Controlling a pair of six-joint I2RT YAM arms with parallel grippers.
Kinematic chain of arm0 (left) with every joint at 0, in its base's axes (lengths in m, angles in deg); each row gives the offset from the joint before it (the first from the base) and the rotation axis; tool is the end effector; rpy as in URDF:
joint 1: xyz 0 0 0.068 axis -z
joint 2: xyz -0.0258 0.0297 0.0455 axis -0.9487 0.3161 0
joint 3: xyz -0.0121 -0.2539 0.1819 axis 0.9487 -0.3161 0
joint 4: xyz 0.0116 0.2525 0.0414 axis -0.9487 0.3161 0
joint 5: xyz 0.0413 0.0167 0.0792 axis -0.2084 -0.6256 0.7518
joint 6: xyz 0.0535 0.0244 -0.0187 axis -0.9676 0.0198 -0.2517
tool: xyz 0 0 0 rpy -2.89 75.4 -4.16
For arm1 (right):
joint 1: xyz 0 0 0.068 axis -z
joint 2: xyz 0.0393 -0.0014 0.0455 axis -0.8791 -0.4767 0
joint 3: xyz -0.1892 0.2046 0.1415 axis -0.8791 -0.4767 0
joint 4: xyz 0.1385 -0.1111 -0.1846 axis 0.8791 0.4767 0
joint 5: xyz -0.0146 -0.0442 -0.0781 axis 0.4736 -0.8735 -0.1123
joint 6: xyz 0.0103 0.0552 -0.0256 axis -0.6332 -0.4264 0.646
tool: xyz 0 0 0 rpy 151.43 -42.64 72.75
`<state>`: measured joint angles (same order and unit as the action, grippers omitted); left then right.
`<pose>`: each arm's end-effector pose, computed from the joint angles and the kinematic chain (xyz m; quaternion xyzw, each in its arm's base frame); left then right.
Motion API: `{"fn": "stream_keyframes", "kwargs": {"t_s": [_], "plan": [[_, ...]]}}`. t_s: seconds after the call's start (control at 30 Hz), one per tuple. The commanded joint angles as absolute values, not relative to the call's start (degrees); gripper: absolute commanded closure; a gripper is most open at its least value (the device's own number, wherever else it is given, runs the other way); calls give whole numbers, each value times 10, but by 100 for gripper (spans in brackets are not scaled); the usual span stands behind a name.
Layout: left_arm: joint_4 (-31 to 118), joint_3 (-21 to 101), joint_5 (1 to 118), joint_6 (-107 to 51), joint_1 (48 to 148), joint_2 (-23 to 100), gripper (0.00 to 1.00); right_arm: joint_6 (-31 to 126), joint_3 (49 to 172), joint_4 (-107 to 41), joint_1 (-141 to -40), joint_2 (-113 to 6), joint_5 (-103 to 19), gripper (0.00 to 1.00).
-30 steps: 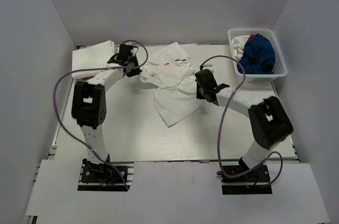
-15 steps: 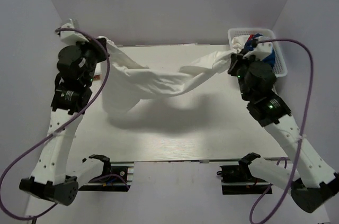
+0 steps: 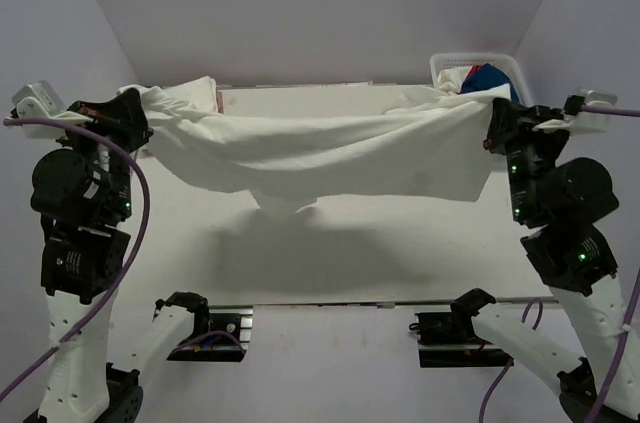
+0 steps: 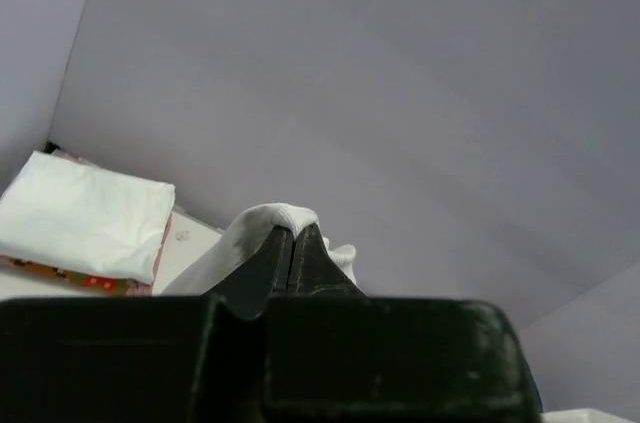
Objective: Fold and stack the t-shirts
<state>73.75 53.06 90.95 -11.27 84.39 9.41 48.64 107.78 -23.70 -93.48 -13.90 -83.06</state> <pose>0.0726 0.0024 0.5534 -0.2400 0.5946 -0.1465 0.7532 0.0732 0.0152 0.5322 0.1081 0.5815 0.0983 0.8003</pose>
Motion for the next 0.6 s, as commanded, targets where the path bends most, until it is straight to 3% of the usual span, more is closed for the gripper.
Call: {"fn": "stream_keyframes", "kwargs": {"t_s": [0.0, 0.13, 0.37, 0.53, 0.57], "plan": [[765, 526, 947, -86, 840, 134, 100, 461, 1089, -201, -933, -196, -913, 100], [765, 501, 910, -75, 833, 236, 100, 424, 1068, -185, -920, -266, -999, 100], [724, 475, 875, -64, 827, 475, 100, 371, 1000, -223, -814, -482, -841, 100], [718, 574, 821, -69, 815, 705, 98, 354, 1068, -214, -769, -672, -757, 100], [740, 617, 811, -74, 815, 729, 92, 355, 1081, -195, -760, -684, -749, 86]]}}
